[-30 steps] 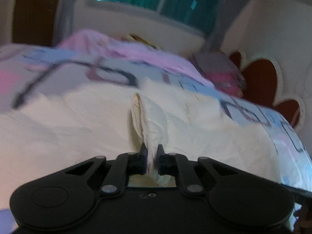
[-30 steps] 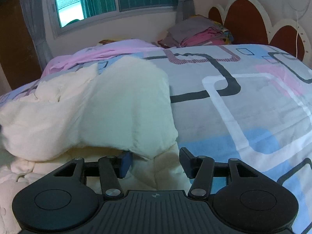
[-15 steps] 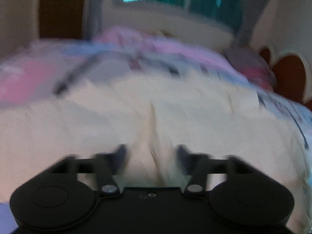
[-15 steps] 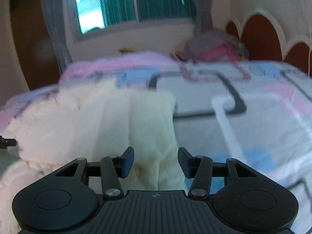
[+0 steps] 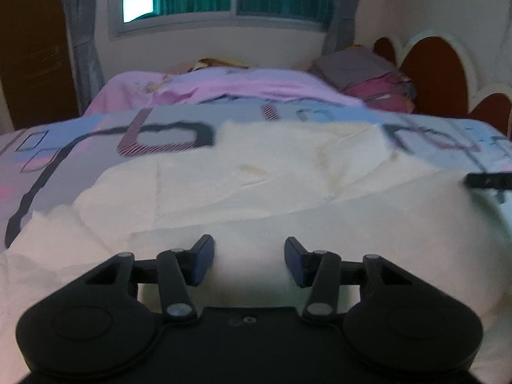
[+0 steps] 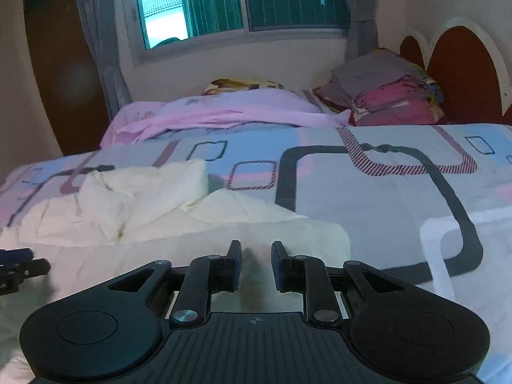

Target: Fold large clothes

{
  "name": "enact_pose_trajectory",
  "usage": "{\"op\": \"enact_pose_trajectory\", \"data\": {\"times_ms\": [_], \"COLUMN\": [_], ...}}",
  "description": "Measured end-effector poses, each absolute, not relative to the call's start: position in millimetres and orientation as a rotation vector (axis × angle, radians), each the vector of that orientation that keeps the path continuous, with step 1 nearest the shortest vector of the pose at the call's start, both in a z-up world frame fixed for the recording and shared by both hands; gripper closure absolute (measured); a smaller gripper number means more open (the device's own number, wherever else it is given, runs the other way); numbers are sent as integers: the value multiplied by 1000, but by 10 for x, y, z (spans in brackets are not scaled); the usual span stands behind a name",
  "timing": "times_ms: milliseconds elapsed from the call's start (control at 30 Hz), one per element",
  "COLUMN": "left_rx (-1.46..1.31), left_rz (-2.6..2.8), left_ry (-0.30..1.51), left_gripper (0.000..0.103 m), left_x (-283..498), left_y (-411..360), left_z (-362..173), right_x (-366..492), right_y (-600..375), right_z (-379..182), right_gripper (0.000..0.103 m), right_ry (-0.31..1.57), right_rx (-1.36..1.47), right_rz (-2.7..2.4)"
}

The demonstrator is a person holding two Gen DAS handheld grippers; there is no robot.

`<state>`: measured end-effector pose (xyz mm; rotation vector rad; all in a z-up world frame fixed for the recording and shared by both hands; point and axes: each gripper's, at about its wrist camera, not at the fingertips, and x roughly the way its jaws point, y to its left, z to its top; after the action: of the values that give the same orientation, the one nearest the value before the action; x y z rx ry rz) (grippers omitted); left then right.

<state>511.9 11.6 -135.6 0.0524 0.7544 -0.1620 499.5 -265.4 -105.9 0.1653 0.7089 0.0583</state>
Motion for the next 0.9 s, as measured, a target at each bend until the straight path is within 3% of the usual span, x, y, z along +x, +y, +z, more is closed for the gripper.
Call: {"op": "enact_pose_trajectory", "data": {"times_ms": [233, 467, 600, 900], "left_rx": [72, 77, 20, 84], "left_rz": [-140, -127, -167, -191], "left_ry": [781, 793, 709, 808], "left_gripper": [53, 55, 44, 41], "left_x": [5209, 5165, 4808, 4538], "left_y": [232, 220, 96, -268], "left_z": [-1505, -1369, -1072, -1455], "right_x": [5269, 5137, 4672, 4118], "right_y": [-2898, -2821, -2711, -2478], "right_z": [-1459, -1273, -989, -1296], "right_gripper": [82, 82, 82, 82], "right_ry": [833, 833, 777, 863], "right_rx": [146, 102, 135, 84], "right_rz": [19, -21, 20, -4]}}
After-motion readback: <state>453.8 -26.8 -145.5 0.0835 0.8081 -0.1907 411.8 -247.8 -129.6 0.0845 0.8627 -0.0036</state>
